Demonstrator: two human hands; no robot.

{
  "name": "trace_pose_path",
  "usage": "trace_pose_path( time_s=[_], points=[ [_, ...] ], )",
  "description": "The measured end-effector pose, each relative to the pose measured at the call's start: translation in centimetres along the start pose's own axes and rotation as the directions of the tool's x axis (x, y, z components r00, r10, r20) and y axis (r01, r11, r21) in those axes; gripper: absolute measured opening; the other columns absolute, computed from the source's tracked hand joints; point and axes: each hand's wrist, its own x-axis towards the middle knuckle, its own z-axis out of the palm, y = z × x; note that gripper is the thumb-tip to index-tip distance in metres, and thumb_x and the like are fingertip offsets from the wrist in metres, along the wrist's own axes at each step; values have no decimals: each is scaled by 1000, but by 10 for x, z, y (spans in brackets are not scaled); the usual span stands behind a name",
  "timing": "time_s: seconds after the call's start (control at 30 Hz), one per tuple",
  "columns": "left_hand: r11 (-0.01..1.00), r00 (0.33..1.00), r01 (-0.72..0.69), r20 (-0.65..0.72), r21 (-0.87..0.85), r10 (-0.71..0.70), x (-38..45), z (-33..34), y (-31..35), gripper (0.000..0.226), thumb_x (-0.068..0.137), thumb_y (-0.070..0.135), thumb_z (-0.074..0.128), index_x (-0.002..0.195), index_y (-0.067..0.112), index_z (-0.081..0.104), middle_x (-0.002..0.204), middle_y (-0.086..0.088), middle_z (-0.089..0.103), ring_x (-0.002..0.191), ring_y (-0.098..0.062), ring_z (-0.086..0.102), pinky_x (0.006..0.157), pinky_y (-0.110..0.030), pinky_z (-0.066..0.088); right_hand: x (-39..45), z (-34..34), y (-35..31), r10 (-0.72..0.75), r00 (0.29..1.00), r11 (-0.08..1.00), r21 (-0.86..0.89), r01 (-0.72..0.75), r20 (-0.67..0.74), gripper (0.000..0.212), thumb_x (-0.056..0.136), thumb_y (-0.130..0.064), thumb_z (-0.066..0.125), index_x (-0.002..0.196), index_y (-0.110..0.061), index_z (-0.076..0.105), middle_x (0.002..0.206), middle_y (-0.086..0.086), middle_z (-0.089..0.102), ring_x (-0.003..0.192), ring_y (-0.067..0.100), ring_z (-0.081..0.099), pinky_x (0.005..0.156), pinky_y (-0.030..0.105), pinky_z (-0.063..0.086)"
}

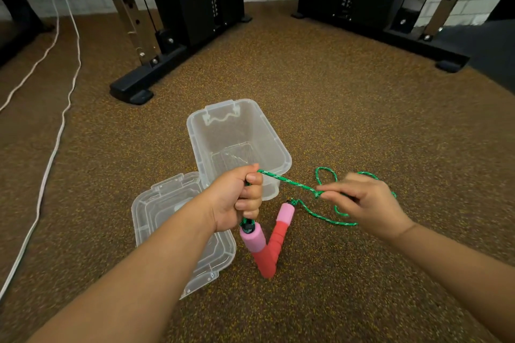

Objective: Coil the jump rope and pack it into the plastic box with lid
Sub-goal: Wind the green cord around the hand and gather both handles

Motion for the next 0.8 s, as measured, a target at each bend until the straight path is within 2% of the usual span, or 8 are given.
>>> trace_pose_path(
  time_s=[0.13, 0.27, 0.37, 0.43, 0.53, 0.63, 0.73, 0.8],
  points=[
    [999, 999, -23, -48, -41, 21, 2, 0, 1, 50, 97, 34, 32, 48, 24, 37, 37, 10, 21, 27, -5, 18, 35, -19, 19, -14, 5, 10, -32, 998, 992, -120, 38, 51, 24, 81, -43, 61, 88, -24, 74, 77, -24, 58, 74, -12, 54, 70, 8, 43],
    [995, 998, 51, 36, 82, -54, 4, 14, -8, 47, 97, 36, 32, 51, 23, 34, 37, 11, 22, 28, -5, 18, 36, -19, 19, -8, 22, 17, 180, 949, 949, -298, -99, 258, 28, 76, -37, 74, 99, -24, 66, 96, -13, 62, 100, 13, 61, 84, 24, 42],
    [990, 992, 69, 98, 124, -82, 5, 21, -12, 45, 98, 37, 30, 54, 24, 32, 36, 11, 22, 28, -5, 19, 35, -18, 21, 13, 24, -2, 256, 882, 964, -39, -263, 395, 87, 69, -32, 82, 142, -22, 35, 132, -12, 39, 129, 3, 32, 108, 21, 23],
    [991, 988, 67, 132, 119, -82, 5, 21, -9, 45, 97, 38, 31, 54, 24, 33, 37, 11, 22, 28, -5, 19, 35, -18, 23, 23, 28, -19, 161, 883, 953, 165, -256, 441, 81, 77, -23, 76, 144, -27, 29, 142, -10, 38, 133, 0, 30, 108, 13, 20],
    [996, 978, 73, 190, 60, -83, 2, 16, -6, 45, 96, 38, 33, 54, 24, 36, 37, 11, 24, 28, -5, 22, 35, -19, 23, 25, 41, -33, 47, 901, 933, 303, -194, 431, 38, 90, -18, 59, 111, -49, 52, 109, -12, 62, 102, -1, 55, 94, 17, 40],
    [995, 979, 37, 204, -89, -18, -1, 12, -2, 37, 91, 37, 37, 59, 23, 46, 37, 9, 31, 28, -6, 28, 37, -20, 27, 14, 52, -35, 208, 922, 823, 451, -346, 326, 30, 99, -15, 45, 87, -36, 64, 66, -4, 57, 62, 1, 55, 64, 21, 44],
    [963, 982, -64, 155, -263, 108, 0, 10, 0, 49, 95, 42, 29, 84, 15, 69, 52, 4, 59, 39, -11, 51, 45, -20, 43, 0, 59, -37, 295, 907, 840, 371, -396, 300, 25, 100, -23, 41, 89, -25, 64, 56, -11, 54, 52, 0, 49, 55, 20, 39],
    [930, 965, -94, 196, -355, 172, 3, 8, 2, 66, 95, 49, 23, 105, 4, 70, 84, -9, 74, 67, -20, 70, 63, -28, 56, -8, 59, -40, 232, 922, 929, 211, -304, 309, 26, 100, -29, 40, 86, -25, 61, 64, -15, 57, 63, 0, 54, 64, 26, 44]
  ],
)
